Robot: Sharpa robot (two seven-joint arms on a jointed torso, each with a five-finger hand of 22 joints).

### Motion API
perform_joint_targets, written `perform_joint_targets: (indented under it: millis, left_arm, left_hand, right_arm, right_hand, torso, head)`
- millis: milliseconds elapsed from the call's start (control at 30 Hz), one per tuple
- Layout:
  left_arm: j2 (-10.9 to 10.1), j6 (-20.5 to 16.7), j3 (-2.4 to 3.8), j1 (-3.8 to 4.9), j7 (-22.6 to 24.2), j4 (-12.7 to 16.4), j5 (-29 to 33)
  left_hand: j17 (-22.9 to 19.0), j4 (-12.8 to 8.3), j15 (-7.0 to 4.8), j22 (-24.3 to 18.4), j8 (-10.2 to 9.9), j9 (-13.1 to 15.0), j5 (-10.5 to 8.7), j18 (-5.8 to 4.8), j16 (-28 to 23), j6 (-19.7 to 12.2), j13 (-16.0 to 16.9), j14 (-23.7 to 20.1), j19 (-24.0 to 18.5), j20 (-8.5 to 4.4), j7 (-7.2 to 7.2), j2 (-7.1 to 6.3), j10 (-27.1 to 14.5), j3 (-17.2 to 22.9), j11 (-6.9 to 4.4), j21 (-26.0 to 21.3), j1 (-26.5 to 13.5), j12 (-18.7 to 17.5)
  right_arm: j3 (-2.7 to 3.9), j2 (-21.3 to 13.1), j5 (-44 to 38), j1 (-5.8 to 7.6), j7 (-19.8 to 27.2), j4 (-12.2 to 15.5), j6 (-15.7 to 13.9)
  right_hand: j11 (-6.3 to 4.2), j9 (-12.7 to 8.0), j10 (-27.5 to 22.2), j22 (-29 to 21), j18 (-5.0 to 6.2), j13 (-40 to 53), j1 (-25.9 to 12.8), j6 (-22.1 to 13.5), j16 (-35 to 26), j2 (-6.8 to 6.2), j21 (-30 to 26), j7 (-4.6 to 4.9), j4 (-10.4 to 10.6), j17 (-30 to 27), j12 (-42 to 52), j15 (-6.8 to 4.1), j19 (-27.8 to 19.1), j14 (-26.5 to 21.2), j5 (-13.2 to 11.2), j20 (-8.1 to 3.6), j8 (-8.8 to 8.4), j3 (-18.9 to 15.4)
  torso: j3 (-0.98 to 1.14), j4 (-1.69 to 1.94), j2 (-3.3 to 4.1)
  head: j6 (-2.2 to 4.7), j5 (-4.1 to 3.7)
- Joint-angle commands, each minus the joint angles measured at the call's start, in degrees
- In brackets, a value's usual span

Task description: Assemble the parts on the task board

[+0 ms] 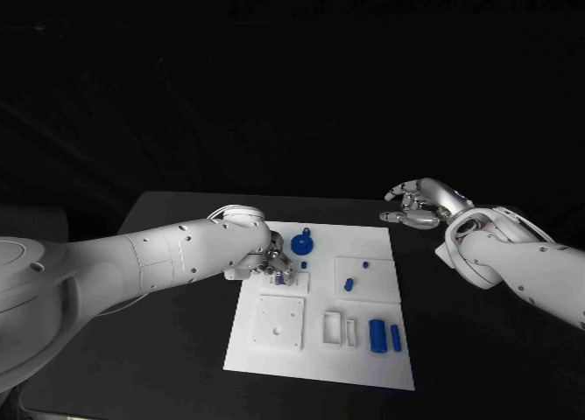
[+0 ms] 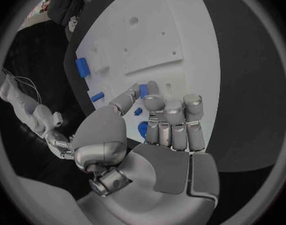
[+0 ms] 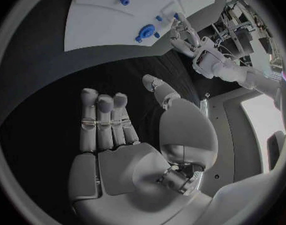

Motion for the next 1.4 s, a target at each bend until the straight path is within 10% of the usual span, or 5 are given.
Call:
perform_joint_targets:
  millis: [33, 1400]
  left_arm:
    - [0.16, 1.34, -0.04, 0.02, -0.1, -0.29, -0.34]
    - [2.44, 2.92, -0.23, -0.04, -0.39, -3.52, -0.85]
  left_hand:
    - [0.07, -2.41, -1.01, 0.07, 0.1, 0.12, 0.46, -0.25, 0.3, 0.5, 0.11, 0.62, 0.45, -6.75, 0.07, 5.2, -0.13, 2.48, -0.41, 0.3, 5.75, 0.39]
    - [0.24, -0.21, -1.31, 0.08, -0.25, 2.72, -1.52, -0.23, 0.48, 1.65, 1.24, 0.75, 0.77, -6.93, -0.13, 6.41, 0.83, 1.26, -0.53, 0.2, 0.71, -0.12]
  right_arm:
    - [0.02, 0.06, -0.22, -0.03, 0.3, 0.05, 0.67]
    - [0.02, -0.07, -0.18, -0.03, 0.36, 0.38, 0.91]
  right_hand:
    - [0.02, -0.07, -0.27, 0.08, 3.94, -0.09, -0.19, -0.15, 0.36, 0.22, -0.33, 0.44, 0.07, -0.07, 0.35, 0.03, -0.13, -0.31, 0.33, 0.11, 0.22, -0.1]
    - [0.06, -0.08, -0.61, 0.08, 3.94, -0.26, -0.12, -0.17, 0.31, 0.22, -0.55, 0.48, 0.07, -0.29, 0.24, 0.08, -0.4, -0.66, 0.31, 0.2, 0.25, -0.07]
  torso:
    - [0.0, 0.0, 0.0]
    - [0.05, -0.03, 0.0]
  head:
    - [0.03, -0.02]
    - [-0.11, -0.22]
